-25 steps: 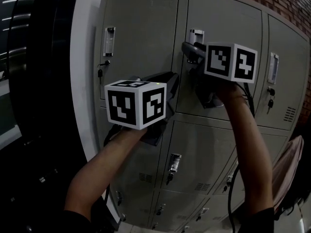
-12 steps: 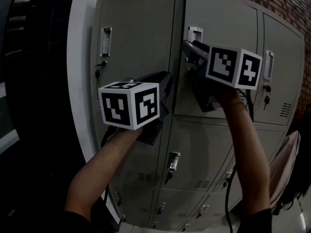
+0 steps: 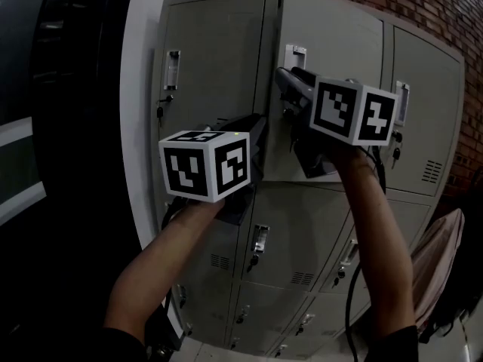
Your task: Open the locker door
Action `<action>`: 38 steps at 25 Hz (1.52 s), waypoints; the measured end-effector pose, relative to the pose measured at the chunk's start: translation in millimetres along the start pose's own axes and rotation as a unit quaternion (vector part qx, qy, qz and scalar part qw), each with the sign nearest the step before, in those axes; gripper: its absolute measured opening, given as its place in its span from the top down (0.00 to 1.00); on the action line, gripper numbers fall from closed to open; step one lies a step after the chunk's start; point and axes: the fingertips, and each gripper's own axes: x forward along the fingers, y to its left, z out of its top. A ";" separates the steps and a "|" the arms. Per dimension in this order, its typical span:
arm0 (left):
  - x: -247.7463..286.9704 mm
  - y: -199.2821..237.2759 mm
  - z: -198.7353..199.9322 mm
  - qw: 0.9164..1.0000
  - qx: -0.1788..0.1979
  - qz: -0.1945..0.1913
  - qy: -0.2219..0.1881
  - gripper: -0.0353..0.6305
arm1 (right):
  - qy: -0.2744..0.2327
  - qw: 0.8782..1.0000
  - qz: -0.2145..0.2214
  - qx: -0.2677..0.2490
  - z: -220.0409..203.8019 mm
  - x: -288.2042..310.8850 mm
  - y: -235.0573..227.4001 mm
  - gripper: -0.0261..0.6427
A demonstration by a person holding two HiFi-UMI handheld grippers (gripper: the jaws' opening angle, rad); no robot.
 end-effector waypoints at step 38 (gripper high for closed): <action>-102.3 -133.8 -15.3 0.990 0.034 0.131 0.028 0.93 | -0.043 0.996 0.074 0.000 1.7 -188.9 60.7 0.80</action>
